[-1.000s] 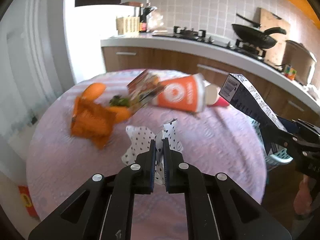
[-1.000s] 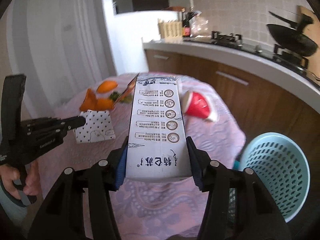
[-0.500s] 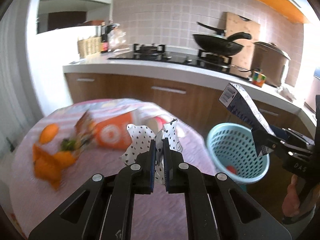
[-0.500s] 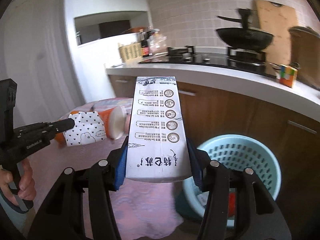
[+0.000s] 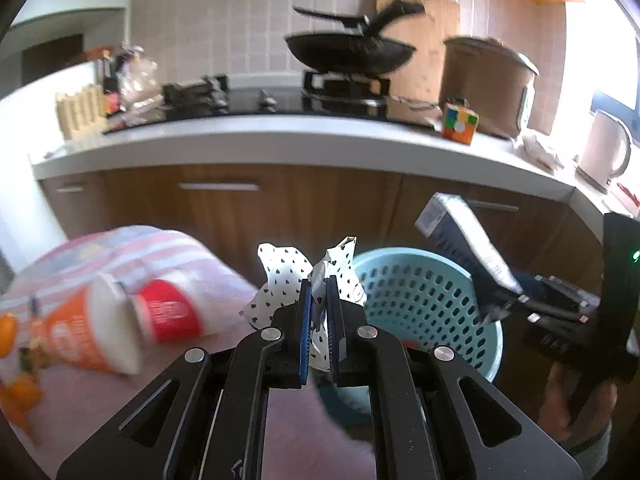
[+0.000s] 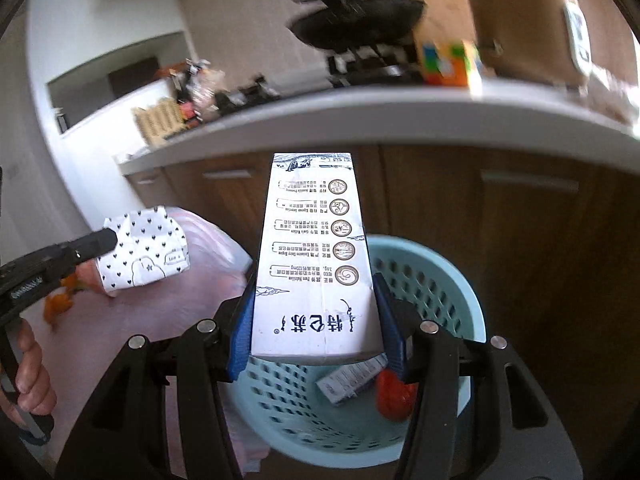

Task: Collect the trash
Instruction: 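Carry the napkin and paper over the blue basket and open both tools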

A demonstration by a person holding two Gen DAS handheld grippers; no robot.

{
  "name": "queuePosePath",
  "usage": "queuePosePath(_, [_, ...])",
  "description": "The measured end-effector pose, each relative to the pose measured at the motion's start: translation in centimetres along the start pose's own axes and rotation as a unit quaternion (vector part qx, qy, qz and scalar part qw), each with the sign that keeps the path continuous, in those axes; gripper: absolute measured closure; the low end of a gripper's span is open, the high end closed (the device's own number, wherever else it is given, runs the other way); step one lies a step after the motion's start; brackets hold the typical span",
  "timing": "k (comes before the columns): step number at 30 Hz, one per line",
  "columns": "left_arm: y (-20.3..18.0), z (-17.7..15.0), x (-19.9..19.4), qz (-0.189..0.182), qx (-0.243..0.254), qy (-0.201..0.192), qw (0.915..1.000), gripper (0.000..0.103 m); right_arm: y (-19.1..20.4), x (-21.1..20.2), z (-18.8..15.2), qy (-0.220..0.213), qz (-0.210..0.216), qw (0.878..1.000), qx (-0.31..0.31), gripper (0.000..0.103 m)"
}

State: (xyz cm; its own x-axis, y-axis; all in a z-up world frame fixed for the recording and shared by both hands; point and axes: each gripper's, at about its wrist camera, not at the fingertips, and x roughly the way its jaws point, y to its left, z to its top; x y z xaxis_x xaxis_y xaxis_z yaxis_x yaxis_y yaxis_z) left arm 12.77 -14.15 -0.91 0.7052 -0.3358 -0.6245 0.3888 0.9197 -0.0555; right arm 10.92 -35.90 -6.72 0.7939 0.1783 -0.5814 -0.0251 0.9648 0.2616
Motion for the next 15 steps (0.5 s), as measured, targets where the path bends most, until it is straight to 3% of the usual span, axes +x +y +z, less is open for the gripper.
queuePosePath(6, [-2.6,-0.5,6.3,-0.031,0.012,0.054,0.9980,0.097,-3.0,5.1,-2.5,0.072,-0.019,0.996,0.040,0.053])
queuePosePath(8, [-2.8,-0.9,7.6,-0.041,0.011,0.069,0.9967,0.091,-3.6,6.2,-3.0,0.087,-0.018,0.995,0.052,0.052])
queuePosePath(10, [-2.7,-1.2,8.1,-0.045,0.004,0.075,0.9961,0.063,-4.2,7.1,-3.3,0.098,-0.017,0.993,0.063,0.051])
queuePosePath(12, [-2.4,-1.4,8.0,-0.038,0.002,0.067,0.9970,0.055,-4.4,7.7,-3.4,0.106,-0.018,0.992,0.069,0.048])
queuePosePath(15, [-1.5,-1.7,7.5,-0.040,-0.004,0.068,0.9969,0.055,-4.5,7.7,-3.4,0.105,-0.021,0.992,0.071,0.046])
